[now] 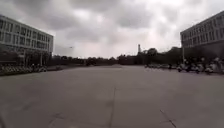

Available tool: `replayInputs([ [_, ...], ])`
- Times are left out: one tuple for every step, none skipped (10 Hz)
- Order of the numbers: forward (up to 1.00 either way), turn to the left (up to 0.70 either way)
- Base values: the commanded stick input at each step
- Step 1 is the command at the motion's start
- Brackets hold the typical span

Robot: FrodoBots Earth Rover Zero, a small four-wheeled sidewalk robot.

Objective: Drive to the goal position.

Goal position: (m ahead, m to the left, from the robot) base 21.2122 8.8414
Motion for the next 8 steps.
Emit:
replayInputs([
  [0.7, 0.0],
  [0.7, 0.0],
  [0.7, 0.0],
  [0.7, 0.0],
  [0.7, 0.0],
  [0.7, 0.0],
  [0.7, 0.0],
  [0.7, 0.0],
])
